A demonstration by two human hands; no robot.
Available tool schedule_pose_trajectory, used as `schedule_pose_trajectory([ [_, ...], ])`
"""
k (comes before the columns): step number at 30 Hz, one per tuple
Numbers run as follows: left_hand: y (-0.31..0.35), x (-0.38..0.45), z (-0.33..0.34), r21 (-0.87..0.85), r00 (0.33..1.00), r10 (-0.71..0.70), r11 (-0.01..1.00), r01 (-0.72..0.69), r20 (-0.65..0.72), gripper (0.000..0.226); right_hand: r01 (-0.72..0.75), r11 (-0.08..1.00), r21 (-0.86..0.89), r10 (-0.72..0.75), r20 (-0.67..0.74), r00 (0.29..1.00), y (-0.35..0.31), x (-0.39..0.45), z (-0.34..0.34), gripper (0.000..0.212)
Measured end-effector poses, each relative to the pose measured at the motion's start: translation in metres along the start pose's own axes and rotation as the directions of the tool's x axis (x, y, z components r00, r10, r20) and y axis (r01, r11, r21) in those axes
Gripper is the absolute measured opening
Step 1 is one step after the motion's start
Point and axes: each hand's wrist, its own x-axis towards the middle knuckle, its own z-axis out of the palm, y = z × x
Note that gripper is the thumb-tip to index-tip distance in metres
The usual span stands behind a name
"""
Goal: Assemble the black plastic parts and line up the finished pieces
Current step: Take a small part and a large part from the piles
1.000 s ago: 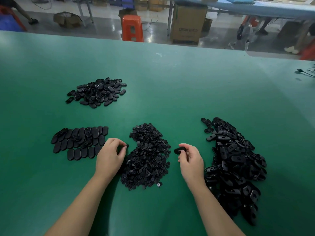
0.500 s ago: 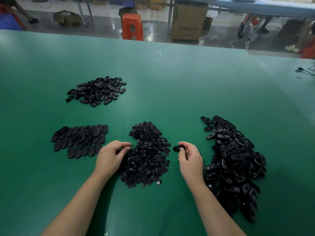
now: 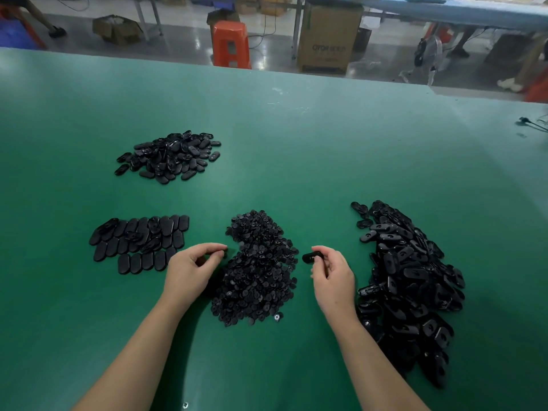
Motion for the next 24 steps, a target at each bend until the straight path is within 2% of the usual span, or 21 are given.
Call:
schedule_pose_trajectory([
  [8, 0.003, 0.000, -0.006, -0.277, 0.995, -0.098, 0.957, 0.087, -0.026, 0.025, -0.048, 0.996, 0.080, 0.050, -0.017, 0.999, 0.000, -0.001, 0.000, 0.028],
  [11, 0.009, 0.001, -0.005, -0.359, 0.990, -0.133, 0.927, 0.110, -0.040, 0.031, -0.056, 0.994, 0.094, 0.058, -0.013, 0.998, -0.002, -0.001, -0.001, 0.023],
  [15, 0.024, -0.006, 0.005, -0.415, 0.988, -0.152, 0.901, 0.128, -0.026, 0.027, -0.092, 0.986, 0.136, 0.090, 0.023, 0.996, -0.005, -0.003, -0.004, 0.019],
  [20, 0.062, -0.026, 0.023, -0.468, 0.987, -0.137, 0.869, 0.161, 0.084, 0.020, -0.182, 0.921, 0.344, 0.152, 0.114, 0.982, -0.026, -0.010, -0.008, 0.023],
  [24, 0.091, -0.040, 0.036, -0.555, 0.983, -0.114, 0.812, 0.177, 0.147, 0.019, -0.223, 0.811, 0.541, 0.129, 0.206, 0.970, -0.056, -0.022, -0.009, 0.025],
])
